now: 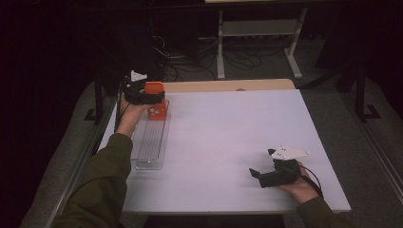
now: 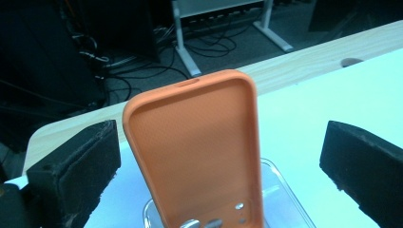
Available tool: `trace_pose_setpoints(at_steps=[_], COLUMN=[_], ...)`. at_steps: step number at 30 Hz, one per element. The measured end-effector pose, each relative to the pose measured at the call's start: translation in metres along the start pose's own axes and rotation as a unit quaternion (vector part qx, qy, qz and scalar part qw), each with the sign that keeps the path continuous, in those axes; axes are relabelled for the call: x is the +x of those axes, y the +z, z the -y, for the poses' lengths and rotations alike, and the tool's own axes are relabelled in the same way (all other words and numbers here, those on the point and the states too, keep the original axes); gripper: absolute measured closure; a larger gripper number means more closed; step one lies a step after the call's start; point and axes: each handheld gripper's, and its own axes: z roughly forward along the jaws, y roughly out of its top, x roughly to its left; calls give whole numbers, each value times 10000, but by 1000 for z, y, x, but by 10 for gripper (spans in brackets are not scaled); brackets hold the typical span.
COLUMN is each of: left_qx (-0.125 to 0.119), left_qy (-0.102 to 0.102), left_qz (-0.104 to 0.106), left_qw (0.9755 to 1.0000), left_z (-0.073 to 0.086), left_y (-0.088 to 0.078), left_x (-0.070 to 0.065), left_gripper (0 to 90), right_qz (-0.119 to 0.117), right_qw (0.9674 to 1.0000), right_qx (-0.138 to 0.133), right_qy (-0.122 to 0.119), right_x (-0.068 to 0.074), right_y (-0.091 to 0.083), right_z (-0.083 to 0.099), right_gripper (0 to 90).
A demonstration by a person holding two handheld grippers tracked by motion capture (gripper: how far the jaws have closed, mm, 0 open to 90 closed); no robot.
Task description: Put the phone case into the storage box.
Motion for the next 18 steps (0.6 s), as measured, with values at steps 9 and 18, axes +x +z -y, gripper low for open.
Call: trace_pose_setpoints(at_steps=[9, 18], left_qx=[3, -94], left_qy=[150, 210], left_qz=[469, 814], left_qw=[9988, 9964], left_z=[4, 6], left_y=[-15, -32], left_x=[-4, -11], left_gripper=[0, 0], right_qz=[-11, -49], right_qw=[10000, 10000], right_qx=[5, -51], right_qy=[-21, -30], right_x=[1, 1], right_y=[0, -1], right_z=[0, -1], right_gripper=[5, 5])
